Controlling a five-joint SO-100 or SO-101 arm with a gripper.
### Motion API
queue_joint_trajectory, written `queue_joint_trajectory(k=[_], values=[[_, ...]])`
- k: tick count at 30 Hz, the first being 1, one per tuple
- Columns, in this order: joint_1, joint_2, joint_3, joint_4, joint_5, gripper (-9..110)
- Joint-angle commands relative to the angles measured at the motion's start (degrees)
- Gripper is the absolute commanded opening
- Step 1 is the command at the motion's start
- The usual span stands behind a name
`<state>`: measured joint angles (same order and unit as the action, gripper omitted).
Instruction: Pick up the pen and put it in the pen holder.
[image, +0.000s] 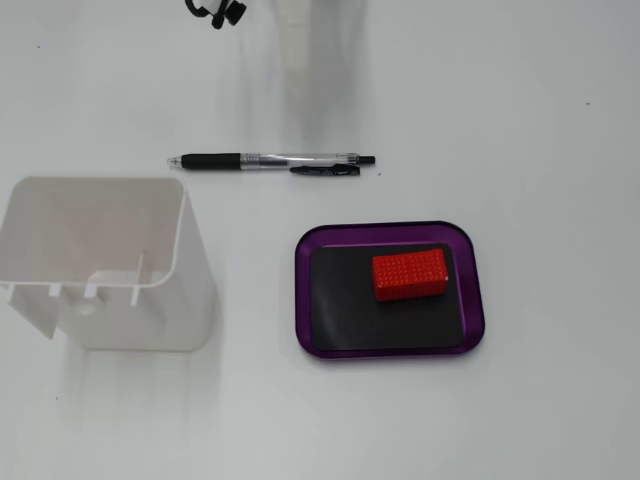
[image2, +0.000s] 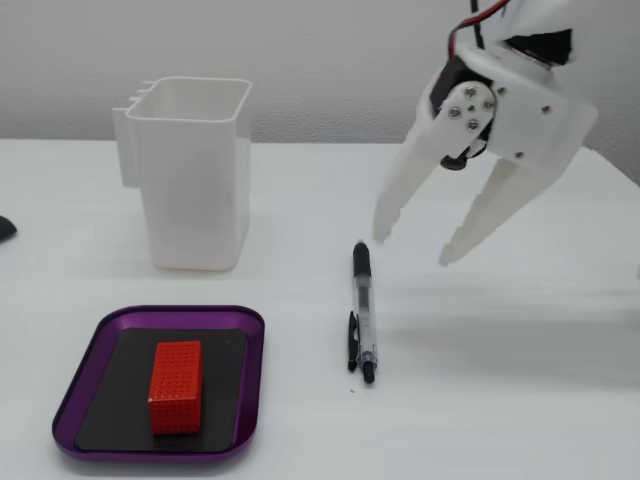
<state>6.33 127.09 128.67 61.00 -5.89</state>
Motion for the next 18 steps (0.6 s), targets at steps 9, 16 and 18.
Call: queue_joint_trajectory(k=[9, 16, 18], values=[[-0.26, -24.08, -10.81, -6.68, -0.35, 16], [-0.09, -25.58, -10.81, -10.46, -0.53, 16], [-0.09, -25.66, -10.81, -10.55, -0.79, 16]])
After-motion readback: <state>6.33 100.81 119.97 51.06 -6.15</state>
